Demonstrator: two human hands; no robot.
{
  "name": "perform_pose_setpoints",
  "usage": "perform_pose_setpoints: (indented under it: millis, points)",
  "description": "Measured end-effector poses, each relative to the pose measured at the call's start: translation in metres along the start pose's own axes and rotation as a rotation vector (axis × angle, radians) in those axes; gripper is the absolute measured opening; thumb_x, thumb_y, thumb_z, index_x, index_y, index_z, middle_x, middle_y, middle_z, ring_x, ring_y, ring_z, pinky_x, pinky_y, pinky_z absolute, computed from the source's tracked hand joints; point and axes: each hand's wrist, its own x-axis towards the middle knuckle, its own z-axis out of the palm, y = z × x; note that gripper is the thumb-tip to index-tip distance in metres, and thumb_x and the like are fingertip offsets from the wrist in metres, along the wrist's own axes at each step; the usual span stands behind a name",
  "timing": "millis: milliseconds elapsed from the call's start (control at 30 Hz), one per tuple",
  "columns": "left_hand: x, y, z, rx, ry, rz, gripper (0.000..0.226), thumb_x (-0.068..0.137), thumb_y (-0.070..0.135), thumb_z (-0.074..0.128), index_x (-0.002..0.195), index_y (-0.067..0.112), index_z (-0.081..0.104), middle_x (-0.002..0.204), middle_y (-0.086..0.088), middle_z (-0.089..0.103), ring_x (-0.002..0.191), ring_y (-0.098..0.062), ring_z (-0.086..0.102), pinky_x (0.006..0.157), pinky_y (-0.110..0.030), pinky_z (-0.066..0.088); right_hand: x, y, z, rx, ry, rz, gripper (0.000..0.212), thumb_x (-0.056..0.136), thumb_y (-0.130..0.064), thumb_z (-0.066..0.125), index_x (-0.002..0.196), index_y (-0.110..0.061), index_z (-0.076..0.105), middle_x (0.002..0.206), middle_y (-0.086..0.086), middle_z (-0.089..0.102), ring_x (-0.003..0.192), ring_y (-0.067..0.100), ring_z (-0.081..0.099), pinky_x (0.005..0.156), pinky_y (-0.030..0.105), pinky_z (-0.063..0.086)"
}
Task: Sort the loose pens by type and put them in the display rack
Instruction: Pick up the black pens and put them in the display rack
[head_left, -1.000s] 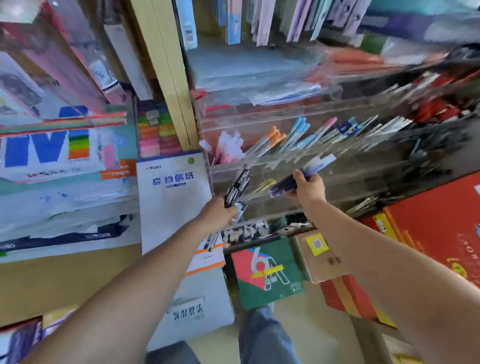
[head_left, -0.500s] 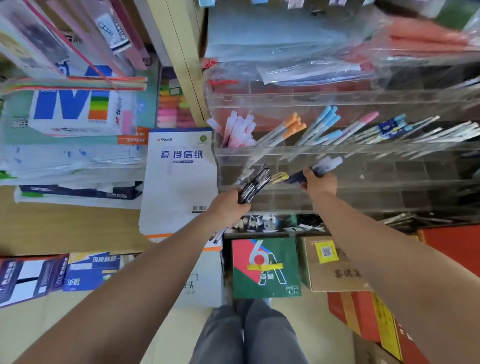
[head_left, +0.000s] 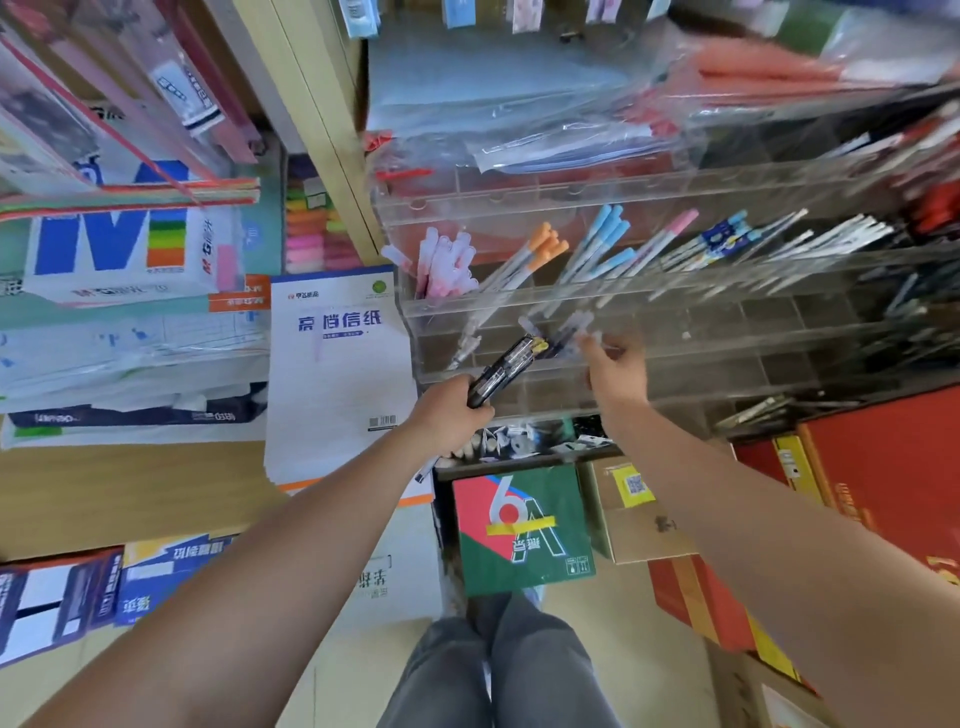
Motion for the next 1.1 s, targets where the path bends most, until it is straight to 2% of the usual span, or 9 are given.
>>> perform_pose_setpoints:
  millis: [133, 233, 333, 367, 433, 533, 700, 933, 1100]
  points:
    - [-0.007, 0.011, 0.001, 0.031, -0.033, 0.043, 0.012, 0.089, 0.019, 0.057, 0.097, 0.011, 0.053, 0.070, -0.002, 0.052, 0.056, -0.022, 0.051, 0.057, -0.032, 0.043, -0.044, 0.008, 0.004, 0.126, -0.395, 0.049, 0.066, 0.076, -0.061, 0.067, 0.125, -0.021, 0.046, 0.111, 0.005, 0.059, 0.070, 0.012, 0.050, 0.065, 0.027, 0.043]
    - [-0.015, 0.022, 0.007, 0.094, -0.085, 0.101, 0.018, 0.090, 0.017, 0.057, 0.108, 0.014, 0.056, 0.071, -0.003, 0.056, 0.060, -0.022, 0.054, 0.059, -0.033, 0.046, -0.060, 0.011, 0.013, 0.046, -0.535, 0.051, 0.081, 0.067, -0.054, 0.078, 0.130, -0.024, 0.038, 0.101, 0.001, 0.063, 0.066, 0.011, 0.051, 0.057, 0.025, 0.042]
    - [-0.024, 0.034, 0.014, 0.066, -0.129, 0.138, 0.023, 0.091, 0.013, 0.057, 0.113, 0.019, 0.053, 0.069, 0.000, 0.054, 0.059, -0.019, 0.052, 0.057, -0.029, 0.044, -0.070, 0.007, 0.016, 0.119, -0.450, 0.028, 0.043, 0.074, -0.026, 0.081, 0.107, -0.012, 0.056, 0.073, -0.002, 0.064, 0.059, 0.012, 0.055, 0.052, 0.026, 0.044]
    - [-0.026, 0.038, 0.016, 0.018, -0.155, 0.137, 0.023, 0.090, 0.011, 0.057, 0.112, 0.017, 0.051, 0.069, -0.001, 0.054, 0.056, -0.018, 0.052, 0.053, -0.026, 0.044, -0.070, 0.006, 0.015, 0.164, -0.406, 0.025, 0.026, 0.078, -0.015, 0.077, 0.098, -0.009, 0.060, 0.071, 0.001, 0.066, 0.061, 0.015, 0.060, 0.054, 0.028, 0.049]
    - [-0.030, 0.045, 0.020, -0.082, -0.218, 0.135, 0.019, 0.089, 0.003, 0.057, 0.104, 0.012, 0.053, 0.062, -0.002, 0.054, 0.043, -0.013, 0.048, 0.045, -0.023, 0.042, -0.070, 0.006, 0.010, 0.223, -0.348, 0.016, 0.017, 0.080, -0.003, 0.071, 0.095, -0.004, 0.063, 0.077, 0.009, 0.069, 0.069, 0.022, 0.067, 0.061, 0.031, 0.055]
    - [-0.029, 0.054, 0.027, -0.140, -0.303, 0.082, 0.010, 0.084, 0.005, 0.060, 0.093, 0.002, 0.058, 0.050, -0.003, 0.053, 0.044, -0.017, 0.048, 0.062, -0.032, 0.047, -0.070, 0.007, -0.003, 0.233, -0.294, 0.030, 0.004, 0.081, -0.004, 0.067, 0.082, -0.003, 0.063, 0.073, 0.013, 0.066, 0.067, 0.027, 0.065, 0.061, 0.036, 0.053]
    - [-0.026, 0.078, 0.035, -0.169, -0.444, -0.053, 0.013, 0.088, 0.011, 0.061, 0.090, 0.003, 0.051, 0.061, -0.005, 0.056, 0.046, -0.013, 0.052, 0.053, -0.027, 0.050, -0.055, 0.003, -0.035, 0.261, -0.233, 0.104, 0.023, 0.089, -0.003, 0.057, 0.068, -0.009, 0.046, 0.049, 0.002, 0.048, 0.028, 0.006, 0.038, 0.032, 0.017, 0.029]
    - [-0.013, 0.116, 0.063, -0.100, -0.350, -0.010, 0.011, 0.092, 0.011, 0.052, 0.099, 0.010, 0.044, 0.063, -0.004, 0.040, 0.049, -0.015, 0.038, 0.044, -0.026, 0.034, -0.013, -0.010, -0.070, 0.274, -0.230, 0.167, 0.018, 0.087, -0.009, 0.060, 0.074, -0.013, 0.048, 0.070, 0.010, 0.053, 0.041, 0.011, 0.041, 0.031, 0.018, 0.027]
    - [0.005, 0.135, 0.080, -0.020, -0.239, 0.073, 0.013, 0.093, 0.016, 0.055, 0.098, 0.013, 0.044, 0.066, -0.002, 0.044, 0.052, -0.017, 0.045, 0.048, -0.029, 0.036, 0.014, -0.023, -0.091, 0.185, -0.364, 0.179, 0.021, 0.087, -0.016, 0.067, 0.078, -0.011, 0.049, 0.070, 0.009, 0.057, 0.036, 0.006, 0.035, 0.031, 0.018, 0.025]
